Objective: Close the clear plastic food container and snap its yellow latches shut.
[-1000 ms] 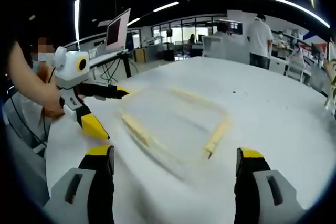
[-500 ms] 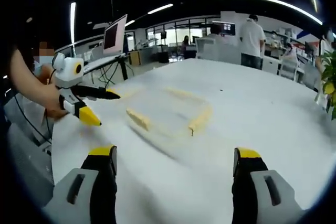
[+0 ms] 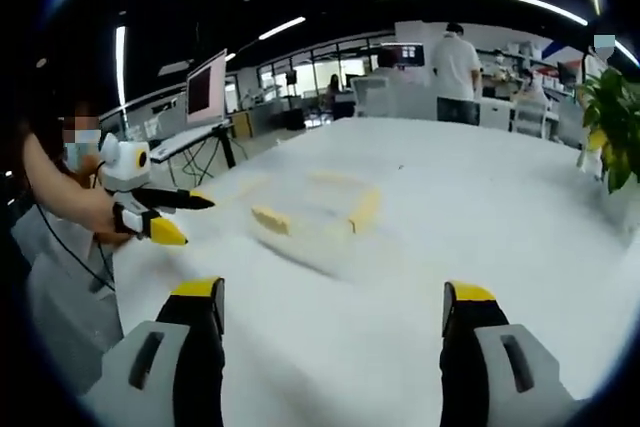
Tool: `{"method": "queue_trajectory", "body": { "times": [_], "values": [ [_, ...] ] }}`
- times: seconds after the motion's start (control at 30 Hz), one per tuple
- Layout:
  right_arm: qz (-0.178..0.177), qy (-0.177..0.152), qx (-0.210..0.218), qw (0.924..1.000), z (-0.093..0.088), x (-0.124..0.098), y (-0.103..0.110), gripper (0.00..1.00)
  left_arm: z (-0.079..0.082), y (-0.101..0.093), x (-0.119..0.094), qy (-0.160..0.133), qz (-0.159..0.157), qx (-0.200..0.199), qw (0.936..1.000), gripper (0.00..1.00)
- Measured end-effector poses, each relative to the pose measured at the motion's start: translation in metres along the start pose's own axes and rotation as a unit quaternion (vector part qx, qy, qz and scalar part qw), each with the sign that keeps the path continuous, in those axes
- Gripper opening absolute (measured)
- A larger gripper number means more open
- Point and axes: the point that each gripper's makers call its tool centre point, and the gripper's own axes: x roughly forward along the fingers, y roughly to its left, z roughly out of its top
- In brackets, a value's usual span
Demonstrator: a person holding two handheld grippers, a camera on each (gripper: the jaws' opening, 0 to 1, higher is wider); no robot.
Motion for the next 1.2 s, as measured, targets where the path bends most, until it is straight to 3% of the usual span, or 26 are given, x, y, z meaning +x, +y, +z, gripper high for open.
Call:
{"method": "queue_trajectory", "body": {
  "times": [0.23,0.3,0.43,0.83,1.2],
  "values": [
    [-0.011,-0.011,0.034,0.9993,-0.008,-0.025,0.001,0.87,-0.013,0.004,-0.019,0.012,0.015,-0.012,0.9997,0.79],
    [-0.009,-0.024,0.062,0.9978,-0.003,-0.028,0.009,0.88,-0.012,0.005,-0.027,0.006,0.02,-0.023,0.9995,0.78],
    [-0.016,-0.015,0.054,0.9983,-0.003,-0.037,0.009,0.87,-0.016,0.005,-0.047,0.005,0.026,-0.041,0.9988,0.77],
    [-0.028,-0.018,0.077,0.9965,-0.003,-0.076,-0.001,0.84,-0.021,-0.009,-0.085,-0.009,0.02,-0.078,0.9967,0.72],
    [-0.032,-0.026,0.112,0.9928,-0.022,-0.106,0.007,0.84,-0.032,-0.037,-0.104,-0.011,-0.001,-0.099,0.995,0.71]
  ]
}}
